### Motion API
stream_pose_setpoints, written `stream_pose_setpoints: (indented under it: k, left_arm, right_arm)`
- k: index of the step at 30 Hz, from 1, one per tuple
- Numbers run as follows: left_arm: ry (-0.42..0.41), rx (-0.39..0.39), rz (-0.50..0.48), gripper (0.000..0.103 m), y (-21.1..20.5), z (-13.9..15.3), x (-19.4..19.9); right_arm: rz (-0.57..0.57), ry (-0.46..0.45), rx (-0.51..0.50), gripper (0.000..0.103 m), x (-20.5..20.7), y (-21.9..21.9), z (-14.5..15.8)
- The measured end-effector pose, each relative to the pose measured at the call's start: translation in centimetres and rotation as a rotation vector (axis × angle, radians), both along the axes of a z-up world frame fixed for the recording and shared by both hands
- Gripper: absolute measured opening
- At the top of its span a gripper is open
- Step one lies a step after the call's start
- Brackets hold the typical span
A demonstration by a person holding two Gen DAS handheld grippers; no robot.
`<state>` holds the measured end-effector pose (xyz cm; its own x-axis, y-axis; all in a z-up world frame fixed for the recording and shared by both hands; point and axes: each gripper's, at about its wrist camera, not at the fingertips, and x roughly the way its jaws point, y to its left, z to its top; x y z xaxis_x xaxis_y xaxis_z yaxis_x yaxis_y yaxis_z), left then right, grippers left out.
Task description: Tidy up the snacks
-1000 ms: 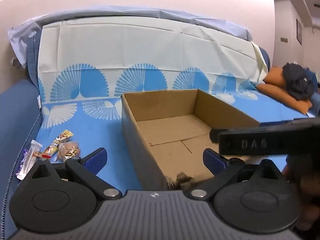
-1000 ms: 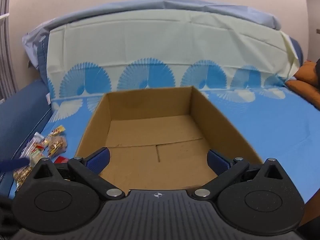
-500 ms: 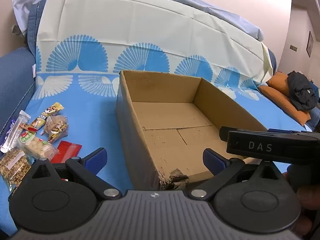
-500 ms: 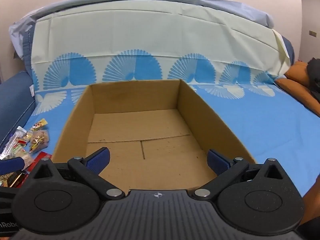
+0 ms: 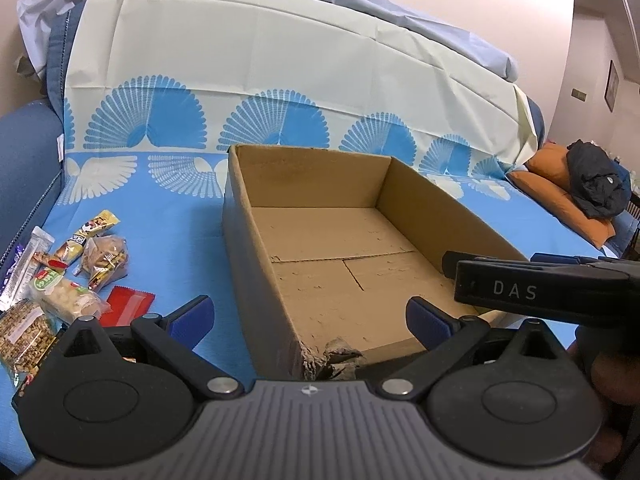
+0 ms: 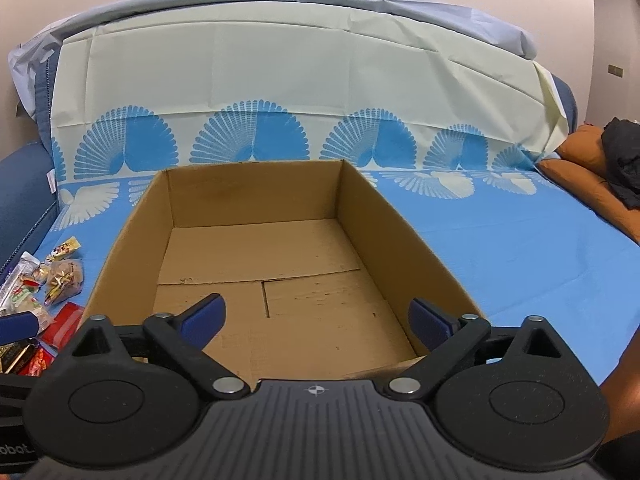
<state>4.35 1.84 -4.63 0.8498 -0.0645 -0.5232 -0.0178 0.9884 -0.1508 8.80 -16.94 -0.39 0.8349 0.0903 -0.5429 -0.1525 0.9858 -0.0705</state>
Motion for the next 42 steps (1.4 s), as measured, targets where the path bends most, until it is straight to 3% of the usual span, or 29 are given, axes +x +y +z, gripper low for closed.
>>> stream_pose_setpoints:
  k: [10,13,19,22,24,27,30,32,38,42]
  left_arm:
    - [-0.035,-0.006,-0.034,0.101,-0.1,0.4,-0.6]
    - [-0.045,-0.003,-0.051,0.094,-0.3,0.4,-0.9]
    - [-0.075,0.017,-0.086,0.073,-0.6,0.8,-1.7]
    - [-0.076,0.014,-0.099,0.057,-0.5,1.0,-2.0]
    - [-0.075,0.008,-0.116,0.04,-0.5,1.1,-2.3]
    - [-0.083,0.009,-0.148,0.023,-0.2,1.5,-3.2]
    - [-0.073,-0.011,-0.172,0.02,0.8,2.5,-3.9]
    - [-0.058,-0.014,-0.2,0.02,1.9,3.6,-4.3]
    - [-0.083,0.114,-0.286,0.02,5.9,6.3,-5.0]
    - [-0.088,0.089,-0.244,0.02,10.1,4.4,-6.2]
  right_arm:
    - [0.01,-0.022,0.015,0.087,-0.5,-0.1,0.2]
    - [0.025,-0.024,0.025,0.076,-0.7,-0.2,0.3]
    - [0.055,-0.034,0.028,0.068,-1.2,0.0,0.5]
    - [0.07,-0.041,0.034,0.068,-1.6,0.2,0.7]
    - [0.082,-0.044,0.04,0.068,-1.8,0.4,0.8]
    - [0.105,-0.055,0.048,0.068,-2.2,0.8,1.1]
    - [0.124,-0.065,0.065,0.067,-2.5,1.4,1.6]
    - [0.138,-0.069,0.089,0.061,-2.7,1.9,1.9]
    - [0.19,-0.054,0.195,0.055,-3.1,4.1,2.8]
    - [0.247,-0.035,0.249,0.055,-3.8,6.1,3.1]
